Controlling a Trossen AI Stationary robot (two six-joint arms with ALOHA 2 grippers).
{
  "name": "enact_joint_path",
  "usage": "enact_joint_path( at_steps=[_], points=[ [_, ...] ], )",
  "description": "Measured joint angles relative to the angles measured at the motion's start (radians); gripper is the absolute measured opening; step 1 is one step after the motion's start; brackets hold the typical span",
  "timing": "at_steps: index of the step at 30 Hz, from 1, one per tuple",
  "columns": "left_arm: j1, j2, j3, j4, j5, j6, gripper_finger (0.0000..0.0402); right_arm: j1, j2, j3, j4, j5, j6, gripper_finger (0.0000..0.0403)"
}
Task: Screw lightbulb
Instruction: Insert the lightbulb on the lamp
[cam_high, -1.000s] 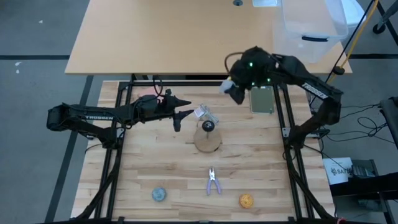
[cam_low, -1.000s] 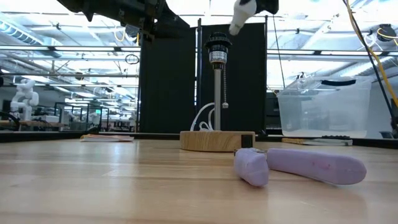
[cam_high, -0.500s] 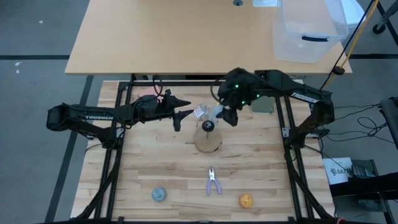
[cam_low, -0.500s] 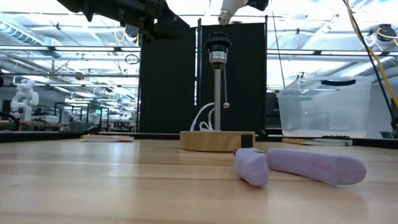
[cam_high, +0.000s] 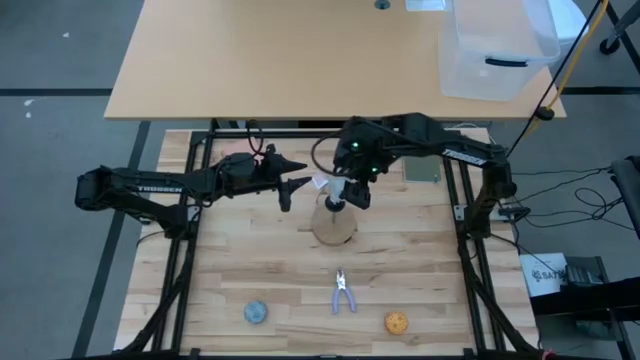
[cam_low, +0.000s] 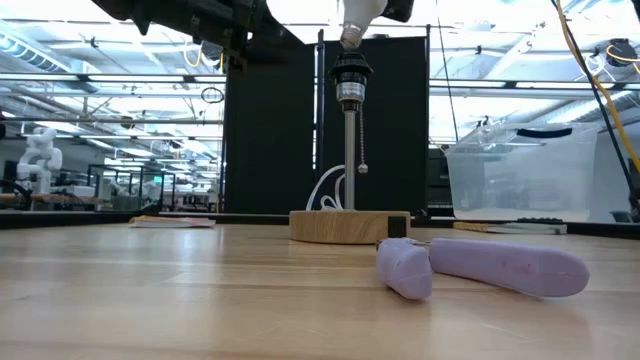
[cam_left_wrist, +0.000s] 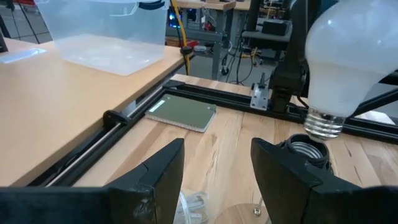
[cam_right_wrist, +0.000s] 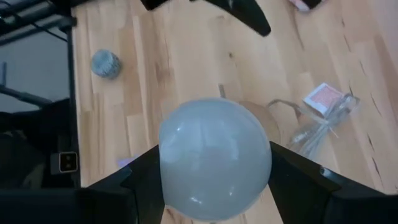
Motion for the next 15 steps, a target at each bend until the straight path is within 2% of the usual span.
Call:
enact_joint_path(
  at_steps=[7,15],
  points=[
    [0.000,0.000,0.000,-0.002,0.000,0.001,0.0190,0.000,0.091,0.134,-0.099,0.000,-0.009,0.0230],
    [0.000,0.000,0.000,-0.005,0.000,-0.001,0.0190,-0.007,0.124,0.162,-0.131,0.001,-0.008,0.0230]
  ],
)
